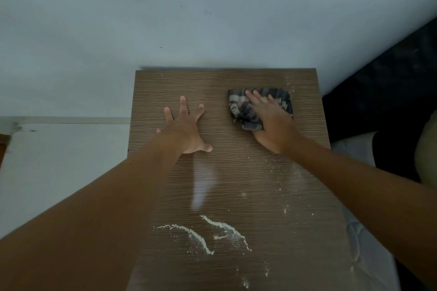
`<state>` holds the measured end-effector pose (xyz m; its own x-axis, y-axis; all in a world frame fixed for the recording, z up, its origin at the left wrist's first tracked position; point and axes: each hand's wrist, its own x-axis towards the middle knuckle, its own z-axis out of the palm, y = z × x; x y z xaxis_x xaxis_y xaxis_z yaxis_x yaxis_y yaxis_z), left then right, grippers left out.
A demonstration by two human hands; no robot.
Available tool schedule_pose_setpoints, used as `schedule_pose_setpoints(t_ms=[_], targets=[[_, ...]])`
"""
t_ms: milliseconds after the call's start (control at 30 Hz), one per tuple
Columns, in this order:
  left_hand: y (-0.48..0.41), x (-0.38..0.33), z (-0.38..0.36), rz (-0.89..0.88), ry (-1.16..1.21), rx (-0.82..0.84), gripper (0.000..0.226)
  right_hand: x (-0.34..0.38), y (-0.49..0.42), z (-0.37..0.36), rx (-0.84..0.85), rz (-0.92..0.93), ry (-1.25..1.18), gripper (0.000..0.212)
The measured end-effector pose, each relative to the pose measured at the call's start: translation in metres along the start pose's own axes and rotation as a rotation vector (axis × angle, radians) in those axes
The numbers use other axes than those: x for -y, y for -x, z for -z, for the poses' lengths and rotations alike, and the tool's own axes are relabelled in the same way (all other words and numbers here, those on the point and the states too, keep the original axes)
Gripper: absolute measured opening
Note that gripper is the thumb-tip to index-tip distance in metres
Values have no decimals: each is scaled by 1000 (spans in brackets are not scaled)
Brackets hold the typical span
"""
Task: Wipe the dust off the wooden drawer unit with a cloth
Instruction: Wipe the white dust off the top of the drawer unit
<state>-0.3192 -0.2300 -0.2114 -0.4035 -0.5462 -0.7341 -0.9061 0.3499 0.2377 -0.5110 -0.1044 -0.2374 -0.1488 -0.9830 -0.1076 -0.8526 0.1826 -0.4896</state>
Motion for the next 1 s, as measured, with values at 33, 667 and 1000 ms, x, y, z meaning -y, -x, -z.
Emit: schedule_pose_setpoints(t_ms=[33,667,1000], targets=[[0,0,0,0,4,-1,112,3,12,-5,-1,12,-4,76],[6,-15,-16,-16,-48,8,119,100,191,-23,372,-404,-804,51],[0,-31,-14,-28,-66,23,119,30,104,127,71,-298,-711,13]])
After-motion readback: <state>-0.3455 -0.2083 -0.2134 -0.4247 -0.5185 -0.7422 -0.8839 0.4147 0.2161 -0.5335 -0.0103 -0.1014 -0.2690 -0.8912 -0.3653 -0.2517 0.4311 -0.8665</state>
